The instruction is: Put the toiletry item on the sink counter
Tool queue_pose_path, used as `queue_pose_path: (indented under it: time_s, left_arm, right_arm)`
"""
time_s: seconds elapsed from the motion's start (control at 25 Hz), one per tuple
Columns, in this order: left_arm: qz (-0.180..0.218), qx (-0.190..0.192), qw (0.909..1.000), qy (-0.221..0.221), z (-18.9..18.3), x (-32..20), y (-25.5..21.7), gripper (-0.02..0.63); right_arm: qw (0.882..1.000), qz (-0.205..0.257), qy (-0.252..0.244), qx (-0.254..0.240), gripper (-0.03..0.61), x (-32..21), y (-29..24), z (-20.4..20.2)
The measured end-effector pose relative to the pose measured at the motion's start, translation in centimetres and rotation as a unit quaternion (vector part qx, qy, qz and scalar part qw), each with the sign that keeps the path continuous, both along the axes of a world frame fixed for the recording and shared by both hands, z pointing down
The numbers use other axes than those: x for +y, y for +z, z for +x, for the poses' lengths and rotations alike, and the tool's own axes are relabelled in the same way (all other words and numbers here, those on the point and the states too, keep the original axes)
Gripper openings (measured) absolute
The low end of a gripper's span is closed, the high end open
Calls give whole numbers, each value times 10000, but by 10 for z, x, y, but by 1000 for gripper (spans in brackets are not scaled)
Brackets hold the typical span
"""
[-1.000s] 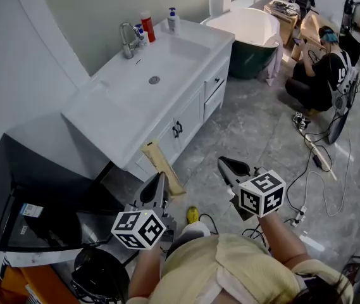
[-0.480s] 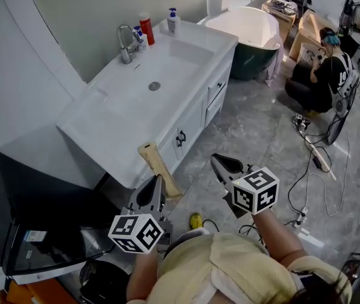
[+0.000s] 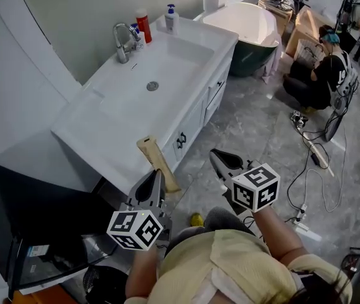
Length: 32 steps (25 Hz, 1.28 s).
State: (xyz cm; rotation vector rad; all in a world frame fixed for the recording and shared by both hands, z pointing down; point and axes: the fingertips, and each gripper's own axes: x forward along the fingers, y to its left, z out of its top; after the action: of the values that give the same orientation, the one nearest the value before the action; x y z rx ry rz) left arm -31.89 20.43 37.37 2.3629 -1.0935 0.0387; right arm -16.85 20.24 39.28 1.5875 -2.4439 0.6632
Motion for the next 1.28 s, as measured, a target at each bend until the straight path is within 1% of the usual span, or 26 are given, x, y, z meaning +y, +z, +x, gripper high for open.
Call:
queue_pose_path:
  time_s: [0.28, 0.52, 1.08, 1.28]
  left_arm:
    - [-97, -48, 9998, 143, 15, -10, 8, 41]
    - [-78, -90, 9999, 109, 35, -37, 9, 41]
    - [3, -235, 9997, 53, 143, -114, 1, 41]
    - [-44, -270, 9996, -12, 171, -140, 3, 41]
  right_arm:
    - [9999, -74, 131, -71, 26, -8, 6, 15]
    - [9997, -52, 137, -203, 26, -35, 6, 37]
    - [9997, 42, -123, -218, 26, -115, -1, 130]
    - [9996, 7, -187, -216, 26, -143, 1, 159]
